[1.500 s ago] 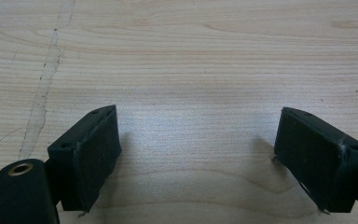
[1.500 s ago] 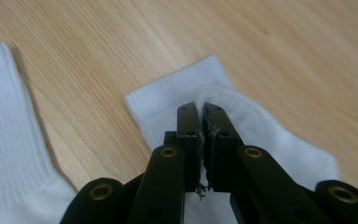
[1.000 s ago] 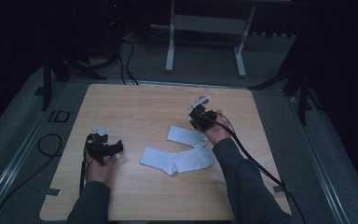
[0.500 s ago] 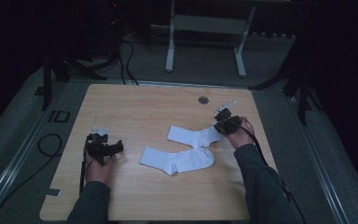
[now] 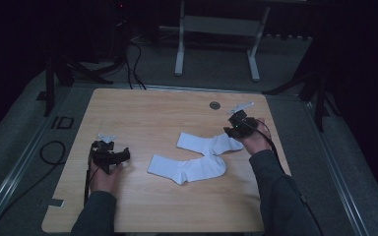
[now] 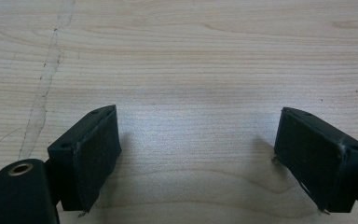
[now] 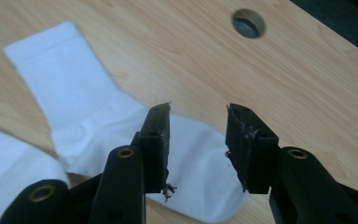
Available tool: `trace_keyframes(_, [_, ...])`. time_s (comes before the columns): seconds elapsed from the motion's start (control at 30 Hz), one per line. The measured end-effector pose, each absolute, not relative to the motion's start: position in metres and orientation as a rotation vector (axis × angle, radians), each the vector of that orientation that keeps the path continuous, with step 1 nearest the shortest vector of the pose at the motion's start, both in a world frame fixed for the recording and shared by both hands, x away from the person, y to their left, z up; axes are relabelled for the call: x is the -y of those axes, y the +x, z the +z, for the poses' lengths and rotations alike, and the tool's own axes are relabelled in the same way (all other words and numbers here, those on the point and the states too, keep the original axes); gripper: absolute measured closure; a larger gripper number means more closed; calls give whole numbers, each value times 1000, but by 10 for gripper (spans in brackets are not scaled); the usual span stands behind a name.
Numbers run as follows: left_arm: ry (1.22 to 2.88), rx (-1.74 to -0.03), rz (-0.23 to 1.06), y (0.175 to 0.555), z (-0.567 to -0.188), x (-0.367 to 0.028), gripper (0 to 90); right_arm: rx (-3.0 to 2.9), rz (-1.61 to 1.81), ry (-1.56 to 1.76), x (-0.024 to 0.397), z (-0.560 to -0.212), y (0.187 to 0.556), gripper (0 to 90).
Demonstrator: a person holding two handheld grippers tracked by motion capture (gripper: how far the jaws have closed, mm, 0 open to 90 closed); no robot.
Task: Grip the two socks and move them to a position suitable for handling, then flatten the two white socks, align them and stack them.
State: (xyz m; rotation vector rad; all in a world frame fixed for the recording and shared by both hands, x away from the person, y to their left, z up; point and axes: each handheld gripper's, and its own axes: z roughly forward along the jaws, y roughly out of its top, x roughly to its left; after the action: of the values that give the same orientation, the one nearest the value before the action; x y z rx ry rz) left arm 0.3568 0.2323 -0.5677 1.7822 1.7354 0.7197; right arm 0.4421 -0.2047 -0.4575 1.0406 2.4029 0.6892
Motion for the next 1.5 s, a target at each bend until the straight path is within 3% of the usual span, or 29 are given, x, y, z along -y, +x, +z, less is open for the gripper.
trace_keyframes(0.93, [1778, -1736, 720, 357, -568, -232, 143, -2540, 686, 800, 157, -448, 441, 547])
trace_keyframes(1.5, [1782, -1735, 720, 357, -568, -232, 143, -2654, 650, 652, 129, -464, 445, 537])
